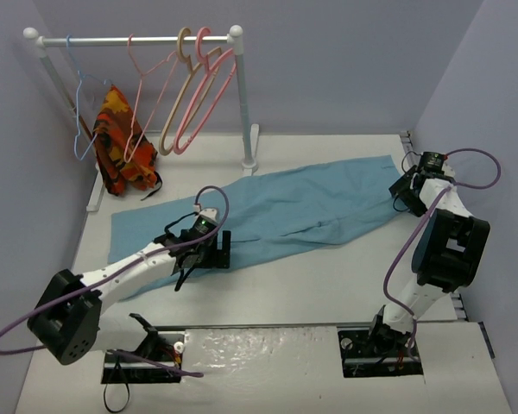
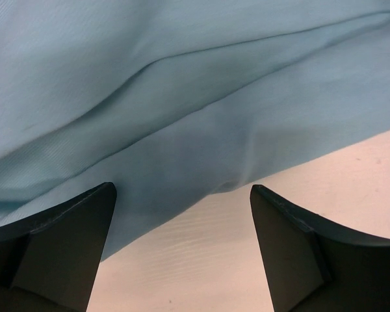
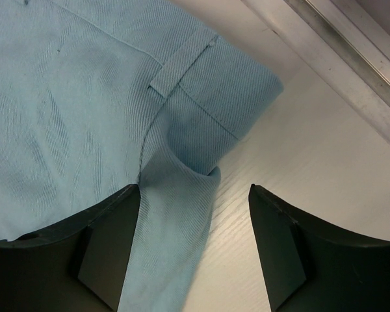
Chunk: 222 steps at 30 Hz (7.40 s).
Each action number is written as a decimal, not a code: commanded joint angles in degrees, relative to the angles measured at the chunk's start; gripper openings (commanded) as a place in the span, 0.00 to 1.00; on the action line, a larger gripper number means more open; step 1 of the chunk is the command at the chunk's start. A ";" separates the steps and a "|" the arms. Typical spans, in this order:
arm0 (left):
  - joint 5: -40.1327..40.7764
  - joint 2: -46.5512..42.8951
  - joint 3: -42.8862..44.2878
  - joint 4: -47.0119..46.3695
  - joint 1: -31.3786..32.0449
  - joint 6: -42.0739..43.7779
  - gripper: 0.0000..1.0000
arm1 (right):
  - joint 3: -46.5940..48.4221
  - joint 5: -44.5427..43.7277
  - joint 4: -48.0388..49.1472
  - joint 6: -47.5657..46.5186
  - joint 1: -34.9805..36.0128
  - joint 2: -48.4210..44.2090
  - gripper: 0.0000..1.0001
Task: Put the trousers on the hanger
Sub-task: Fold the trousers
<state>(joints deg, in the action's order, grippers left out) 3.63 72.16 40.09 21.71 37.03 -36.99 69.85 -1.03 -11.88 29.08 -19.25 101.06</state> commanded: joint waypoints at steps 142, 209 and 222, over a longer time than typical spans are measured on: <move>3.54 36.40 39.10 -10.70 8.76 35.93 0.00 | 2.63 19.92 15.16 -0.33 6.08 1.74 0.60; -4.81 25.19 41.08 6.39 3.51 32.08 0.00 | 23.77 12.44 7.20 0.65 8.29 6.99 0.00; 2.43 25.07 57.39 8.90 -1.70 39.18 0.01 | 33.74 7.31 -7.07 0.92 7.29 -4.99 0.00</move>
<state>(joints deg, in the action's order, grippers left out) 2.48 104.59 93.26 30.29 34.35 0.06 105.09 11.41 -16.80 30.92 -10.13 106.17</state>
